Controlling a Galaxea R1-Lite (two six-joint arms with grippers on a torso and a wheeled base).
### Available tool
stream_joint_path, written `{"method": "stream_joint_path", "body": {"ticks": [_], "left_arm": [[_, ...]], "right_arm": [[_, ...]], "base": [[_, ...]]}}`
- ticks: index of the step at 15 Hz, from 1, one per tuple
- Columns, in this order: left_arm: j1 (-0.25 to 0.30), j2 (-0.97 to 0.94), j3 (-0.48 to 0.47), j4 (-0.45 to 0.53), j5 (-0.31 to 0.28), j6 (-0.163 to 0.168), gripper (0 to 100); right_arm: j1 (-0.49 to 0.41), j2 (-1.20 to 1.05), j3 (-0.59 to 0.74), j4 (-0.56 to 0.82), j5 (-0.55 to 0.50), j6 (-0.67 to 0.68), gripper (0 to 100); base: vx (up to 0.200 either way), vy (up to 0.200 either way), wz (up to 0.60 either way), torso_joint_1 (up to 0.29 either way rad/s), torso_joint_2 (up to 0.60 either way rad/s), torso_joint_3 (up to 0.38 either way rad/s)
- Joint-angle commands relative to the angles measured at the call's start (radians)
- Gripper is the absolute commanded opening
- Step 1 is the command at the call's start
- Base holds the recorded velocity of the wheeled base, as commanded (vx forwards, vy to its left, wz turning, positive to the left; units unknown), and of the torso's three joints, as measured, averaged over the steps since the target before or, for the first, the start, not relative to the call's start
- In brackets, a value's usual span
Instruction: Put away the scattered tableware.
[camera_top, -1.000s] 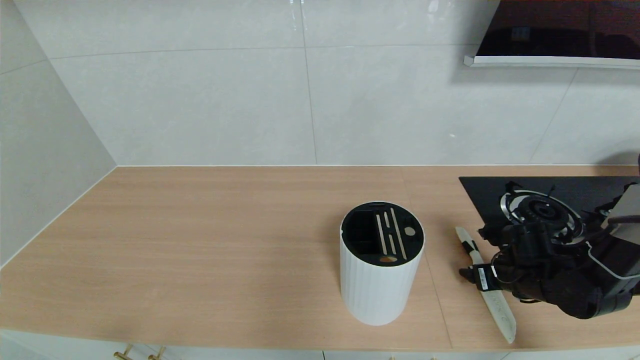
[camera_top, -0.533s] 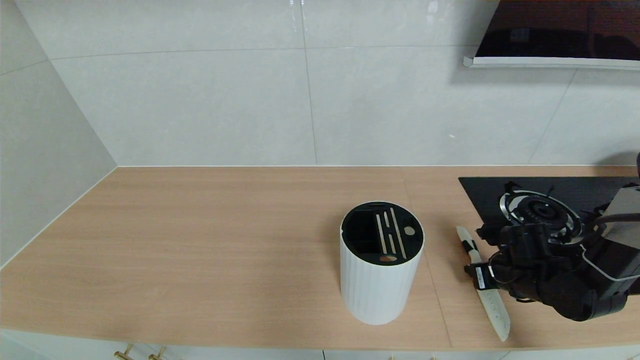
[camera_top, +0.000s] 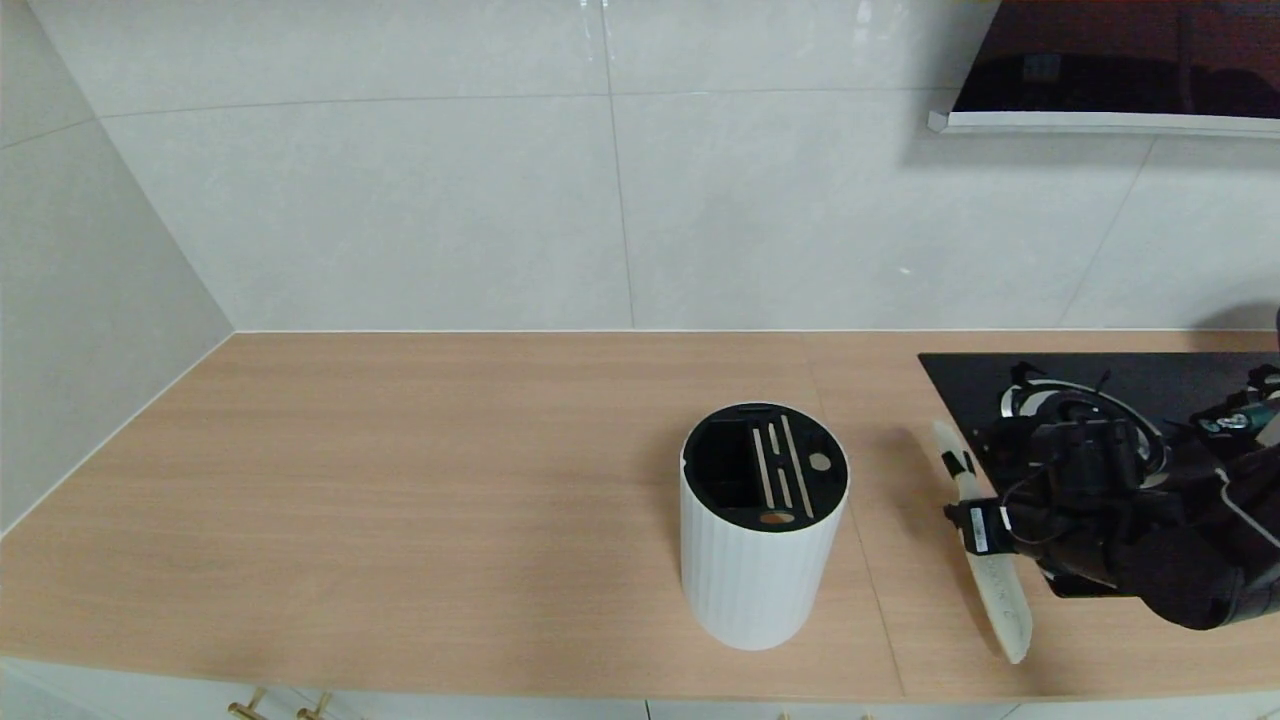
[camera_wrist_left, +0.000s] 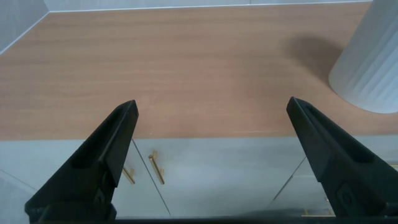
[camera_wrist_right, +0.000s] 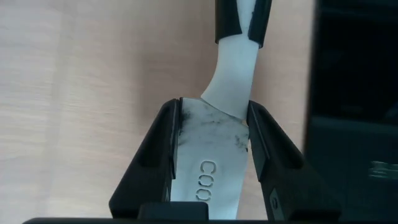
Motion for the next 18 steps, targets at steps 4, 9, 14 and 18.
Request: {"method": "stream_joint_path", "body": {"ticks": [4,9,14,18], "left_arm": [[0.0,0.002,0.002,0.0,0.0,0.0,100],[0.0,0.054,-0.184,0.058,0.003,-0.003,100],[0.0,0.787,-0.617,0.163,-0.06,-0.016,100],[-0.326,1.193,-0.894,0.097,-0.087,-0.379,100]], "right_arm": [[0.047,-0.386,-0.068,0.178,0.004,0.025,0],[0.229,-0.533,-0.292,0.37,0.002,0.058,0],[0.433,-0.619,-0.362,0.467,-0.03,0.078,0],[0.616,-0.628,-0.356,0.533,-0.033,0.139,0]], "base": [[0.0,0.0,0.0,0.0,0.0,0.0],[0.0,0.0,0.0,0.0,0.0,0.0],[0.0,0.0,0.0,0.0,0.0,0.0],[0.0,0.0,0.0,0.0,0.0,0.0]]}}
